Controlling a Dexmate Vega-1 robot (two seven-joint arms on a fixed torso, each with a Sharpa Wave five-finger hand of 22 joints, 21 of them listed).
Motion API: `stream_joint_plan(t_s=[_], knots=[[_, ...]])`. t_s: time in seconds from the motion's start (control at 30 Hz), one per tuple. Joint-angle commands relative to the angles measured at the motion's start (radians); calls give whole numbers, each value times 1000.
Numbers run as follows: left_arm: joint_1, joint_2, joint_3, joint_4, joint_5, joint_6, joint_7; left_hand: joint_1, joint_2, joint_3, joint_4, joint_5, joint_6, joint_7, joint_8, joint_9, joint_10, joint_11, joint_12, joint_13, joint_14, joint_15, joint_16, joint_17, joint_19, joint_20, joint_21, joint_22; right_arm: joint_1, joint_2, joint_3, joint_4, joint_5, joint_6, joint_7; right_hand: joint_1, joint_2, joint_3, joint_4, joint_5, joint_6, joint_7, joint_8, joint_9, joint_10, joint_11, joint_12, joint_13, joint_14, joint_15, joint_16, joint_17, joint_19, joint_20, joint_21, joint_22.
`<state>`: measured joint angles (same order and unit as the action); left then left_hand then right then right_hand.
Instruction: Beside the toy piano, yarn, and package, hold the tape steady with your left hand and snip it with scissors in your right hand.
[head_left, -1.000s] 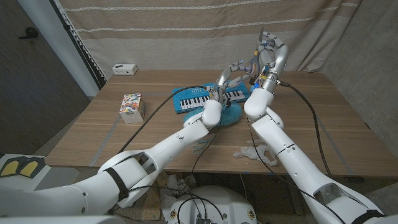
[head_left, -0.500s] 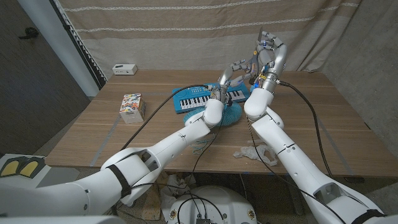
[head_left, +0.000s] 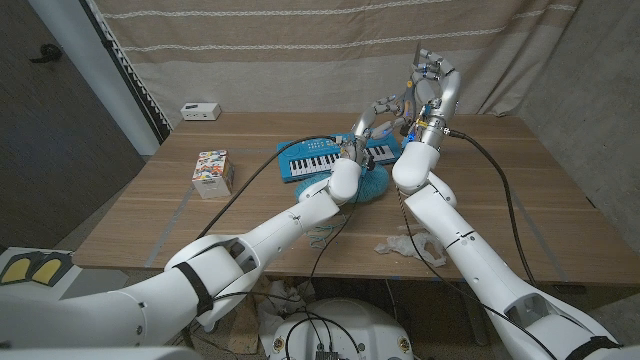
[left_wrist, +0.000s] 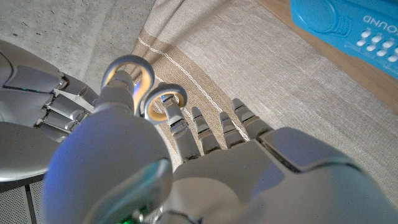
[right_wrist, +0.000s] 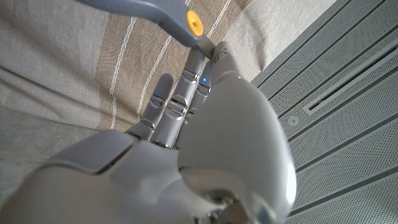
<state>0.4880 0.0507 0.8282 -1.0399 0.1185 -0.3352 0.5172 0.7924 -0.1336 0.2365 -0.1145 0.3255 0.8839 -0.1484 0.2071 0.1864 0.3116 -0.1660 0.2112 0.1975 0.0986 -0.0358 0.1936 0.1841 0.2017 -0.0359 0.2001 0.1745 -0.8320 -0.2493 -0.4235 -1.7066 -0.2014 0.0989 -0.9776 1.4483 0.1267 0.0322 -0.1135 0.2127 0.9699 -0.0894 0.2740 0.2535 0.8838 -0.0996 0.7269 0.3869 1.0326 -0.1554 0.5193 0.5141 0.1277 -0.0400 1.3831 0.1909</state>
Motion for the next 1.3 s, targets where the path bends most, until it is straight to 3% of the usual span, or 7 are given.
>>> stream_joint_plan(t_s=[0.03,1.3], knots=[[-5,-15,-1,22,-16,-15,-8,-5,2,-2,1,8,0,0,-3,3,8,2,5,2,7,-142,0,1,6,-99,1,6,-12,-1,1,-15,-4,-1,3,41,29,5,-1,6,10,-1,3,3,5,-2,9,2,25,-85,3,0,-4,-161,8,-1],[-29,-55,0,82,-38,-51,-3,-11,32,-11,13,13,17,0,1,3,25,-1,8,2,28,-151,2,2,15,-107,4,6,-33,-11,-13,-40,-6,44,56,40,26,4,-2,7,15,0,1,1,12,-2,6,-7,37,-85,6,-7,-10,-161,26,-2]])
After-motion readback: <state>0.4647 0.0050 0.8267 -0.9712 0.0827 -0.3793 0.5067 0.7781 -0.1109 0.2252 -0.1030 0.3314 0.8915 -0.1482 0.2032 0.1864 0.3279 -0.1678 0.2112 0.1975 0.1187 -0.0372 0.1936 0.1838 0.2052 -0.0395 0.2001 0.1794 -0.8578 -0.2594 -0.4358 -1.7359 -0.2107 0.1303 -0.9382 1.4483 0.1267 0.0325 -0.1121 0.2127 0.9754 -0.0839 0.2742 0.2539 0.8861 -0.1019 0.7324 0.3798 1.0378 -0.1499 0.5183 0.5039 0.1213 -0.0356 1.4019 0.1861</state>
